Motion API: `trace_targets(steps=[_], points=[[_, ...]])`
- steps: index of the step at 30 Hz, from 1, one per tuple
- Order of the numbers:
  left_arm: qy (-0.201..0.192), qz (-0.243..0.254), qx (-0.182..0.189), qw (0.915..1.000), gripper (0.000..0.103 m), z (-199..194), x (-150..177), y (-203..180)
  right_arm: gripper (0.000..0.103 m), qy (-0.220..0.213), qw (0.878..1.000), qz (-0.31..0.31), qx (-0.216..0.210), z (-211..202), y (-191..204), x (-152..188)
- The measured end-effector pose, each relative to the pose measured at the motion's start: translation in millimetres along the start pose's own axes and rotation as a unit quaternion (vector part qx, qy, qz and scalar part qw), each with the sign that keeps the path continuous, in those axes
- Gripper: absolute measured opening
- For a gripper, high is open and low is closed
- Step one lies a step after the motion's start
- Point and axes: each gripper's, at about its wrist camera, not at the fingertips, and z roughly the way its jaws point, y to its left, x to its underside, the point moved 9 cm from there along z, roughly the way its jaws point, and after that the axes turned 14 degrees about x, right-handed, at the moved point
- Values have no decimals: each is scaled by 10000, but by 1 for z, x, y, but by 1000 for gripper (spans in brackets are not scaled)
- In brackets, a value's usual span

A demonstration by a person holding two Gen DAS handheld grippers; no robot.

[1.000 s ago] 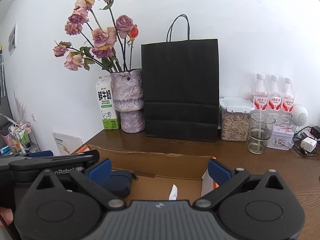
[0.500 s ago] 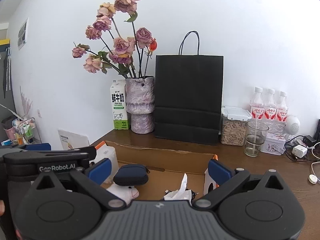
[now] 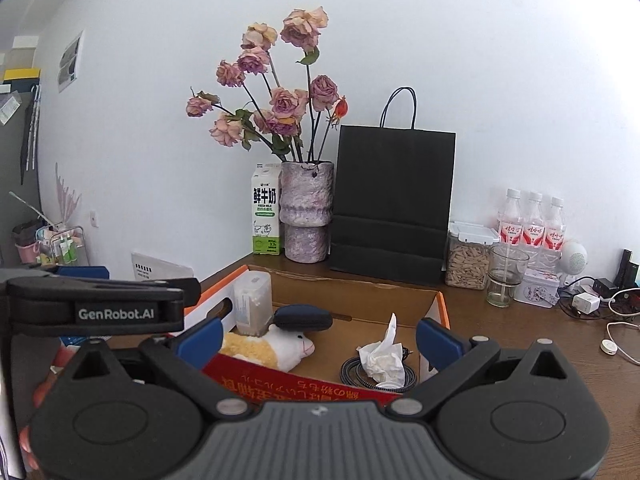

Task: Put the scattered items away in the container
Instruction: 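Carry the glasses case and tissue over the box and open both grippers, then withdraw both tools from the box toward the purple pouch on the table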

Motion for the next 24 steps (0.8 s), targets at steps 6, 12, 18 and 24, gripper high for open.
trace_targets(steps=[6, 12, 18, 24], points=[[-67, -96, 51, 9999, 103, -28, 23, 6, 103, -14, 10000, 78, 29, -27, 11, 26], [39, -165, 55, 9998, 103, -47, 62, 9, 103, 183, 9997, -151, -2, -44, 23, 68], [275, -511, -17, 9983, 103, -65, 110, 32, 103, 427, 9990, -93, 29, -62, 15, 110], [240, -737, 131, 9969, 103, -78, 121, 41, 103, 533, 9982, -101, 259, -64, 8, 124]])
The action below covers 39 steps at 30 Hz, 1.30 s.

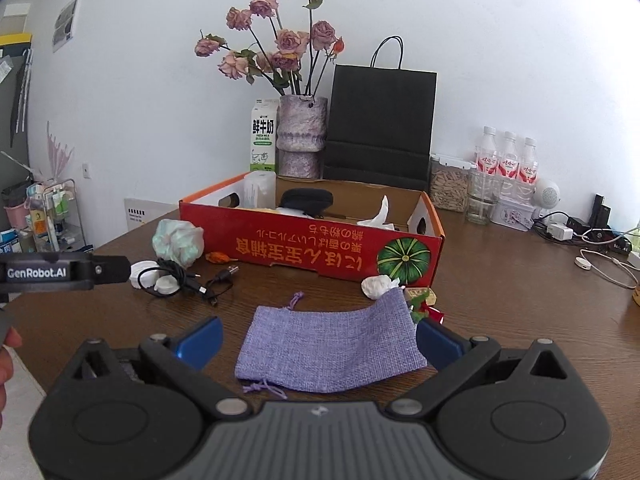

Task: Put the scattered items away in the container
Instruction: 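Withdraw both tools from the box toward the purple pouch on the table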

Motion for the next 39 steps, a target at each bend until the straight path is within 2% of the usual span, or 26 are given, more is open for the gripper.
trace_targets(steps=[3, 15, 25, 31, 36, 39], points=[[-60, 115, -2, 9999, 103, -2, -2, -4, 103, -25, 10000, 55, -76, -1, 0, -1], [2, 57, -181, 9998, 103, -1, 0, 4, 103, 189, 9995, 127, -232, 4, 2, 5], [17, 87, -339, 9994, 103, 0, 0, 11, 103, 375, 9989, 153, -228, 13, 1, 14], [122, 55, -433, 9990, 103, 5, 4, 20, 103, 604, 9981, 29, -94, 36, 5, 20], [145, 22, -509, 9986, 103, 6, 4, 27, 103, 743, 9970, -99, -183, 62, 16, 18], [151, 10, -557, 9983, 103, 6, 4, 31, 103, 1126, 9934, -155, -139, 82, 21, 25]])
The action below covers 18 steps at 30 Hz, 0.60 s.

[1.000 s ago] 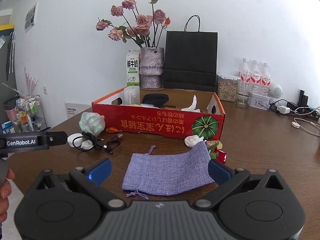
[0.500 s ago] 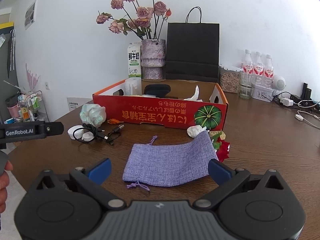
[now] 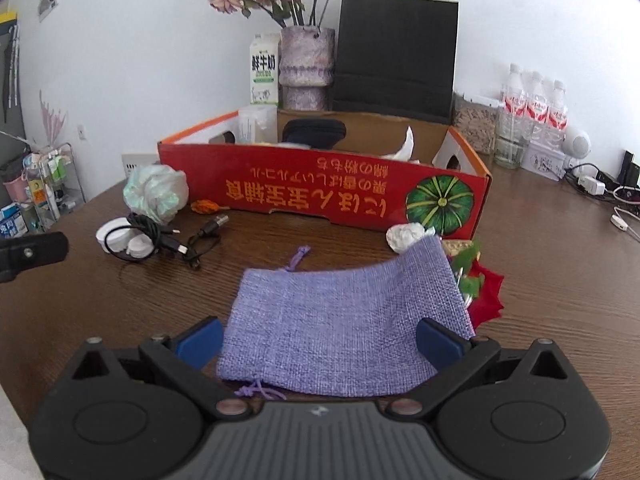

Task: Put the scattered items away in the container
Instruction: 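Withdraw both tools from the box toward the purple pouch on the table, then grasp the purple drawstring pouch with the right gripper and lift it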

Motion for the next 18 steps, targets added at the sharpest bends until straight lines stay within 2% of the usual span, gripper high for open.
trace_targets(steps=[7, 10, 13, 14, 15, 17, 18], points=[[73, -114, -24, 9999, 103, 3, 3, 8, 102, -2, 9999, 51, -118, 3, 0, 3], [90, -71, 10, 9999, 103, 3, 5, 6, 94, -82, 9998, 26, -158, 0, 1, 3], [85, -80, -6, 9999, 103, 3, 5, 6, 77, -198, 9997, 48, -153, -3, 0, 2], [76, -89, -13, 9999, 103, 2, 4, 7, 62, -260, 9996, 62, -132, -5, -1, 1], [71, -92, -20, 9999, 103, 2, 4, 7, 32, -323, 9993, 87, -145, -6, -2, 1], [71, -90, -38, 9999, 103, 2, 3, 8, 6, -355, 9989, 193, -256, -7, -6, 0], [72, -85, -45, 9999, 103, 2, 3, 7, 6, -344, 9985, 249, -337, -7, -7, 0]])
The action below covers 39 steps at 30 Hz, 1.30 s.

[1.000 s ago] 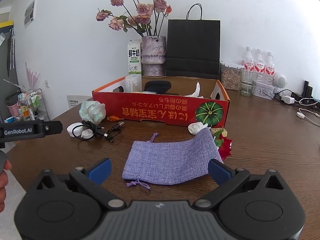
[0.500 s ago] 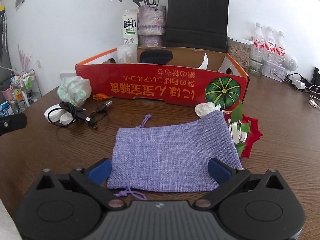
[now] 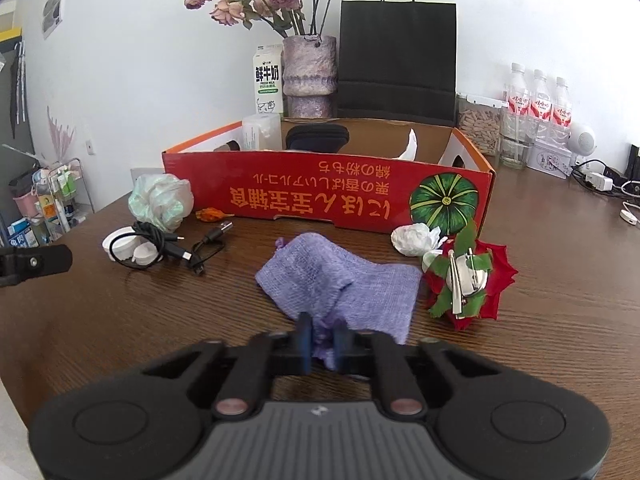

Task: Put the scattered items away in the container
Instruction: 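Grasp the purple drawstring pouch with the right gripper and lift it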

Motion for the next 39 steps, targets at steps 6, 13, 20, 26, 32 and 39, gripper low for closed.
trace_targets(steps=[6, 13, 20, 26, 32, 39], points=[[-5, 42, -24, 10000, 103, 0, -2, -1, 6, -185, 9997, 123, -87, -8, -4, -3], [25, 127, -33, 9999, 103, 4, -3, -4, 6, -459, 9988, 113, -86, -19, -4, -15], [61, 371, -23, 9993, 103, 14, -13, -13, 6, -609, 9980, 112, -101, -22, 0, -26], [152, 764, 94, 9969, 103, 34, -21, -30, 6, -763, 9970, 106, -103, -25, 2, -37], [302, 1071, 207, 9936, 102, 58, -24, -46, 6, -769, 9969, 113, -102, -24, 2, -39], [391, 1159, 250, 9922, 88, 77, -23, -51, 6, -698, 9974, 150, -111, -19, 0, -36]])
